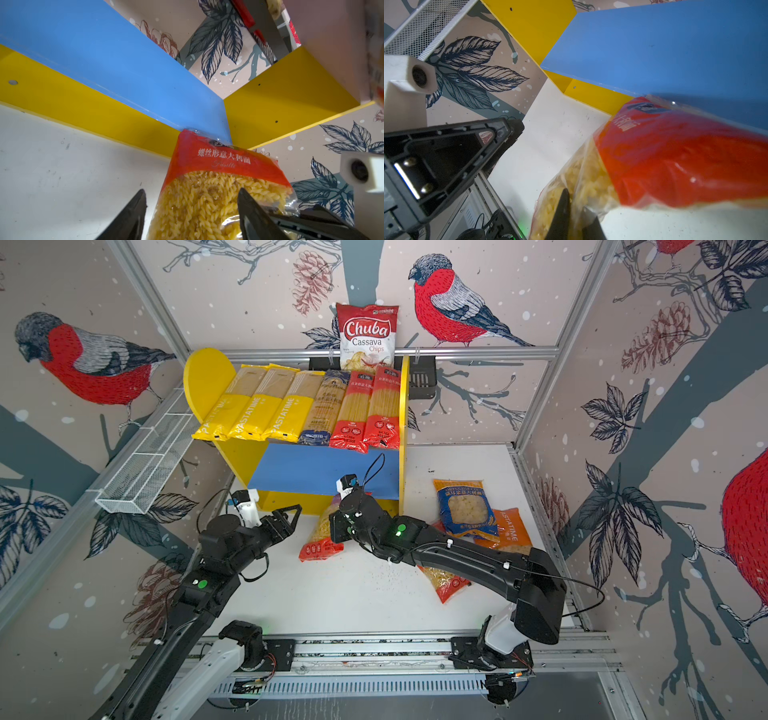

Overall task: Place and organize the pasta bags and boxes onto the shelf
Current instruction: 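Carry the fusilli bag toward the lower shelf with both grippers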

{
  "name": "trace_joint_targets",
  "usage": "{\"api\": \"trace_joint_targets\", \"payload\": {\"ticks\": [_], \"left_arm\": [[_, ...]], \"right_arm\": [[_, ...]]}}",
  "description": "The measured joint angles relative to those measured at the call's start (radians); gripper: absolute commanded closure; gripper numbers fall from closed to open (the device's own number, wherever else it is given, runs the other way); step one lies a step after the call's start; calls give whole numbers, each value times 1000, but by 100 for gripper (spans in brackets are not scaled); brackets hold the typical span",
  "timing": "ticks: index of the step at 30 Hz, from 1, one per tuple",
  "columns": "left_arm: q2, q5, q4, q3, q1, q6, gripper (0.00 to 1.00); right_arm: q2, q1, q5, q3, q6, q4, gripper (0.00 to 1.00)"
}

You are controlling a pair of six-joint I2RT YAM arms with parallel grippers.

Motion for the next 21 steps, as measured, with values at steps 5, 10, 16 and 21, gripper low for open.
{"api": "trace_joint_targets", "payload": {"ticks": [5, 10, 16, 21], "left_arm": [[16, 54, -5, 38, 108, -2, 31], [44, 104, -6, 69, 139, -5, 31], [69, 116, -1, 77, 141, -5, 31], [90, 128, 32, 27, 141, -16, 31]], "right_arm": [[24, 0, 60, -6, -56, 150, 100], [39, -1, 93, -42, -122, 333, 100], [88, -30, 72, -97, -153, 586, 100], [175, -119, 57, -155, -95, 674, 100]]}}
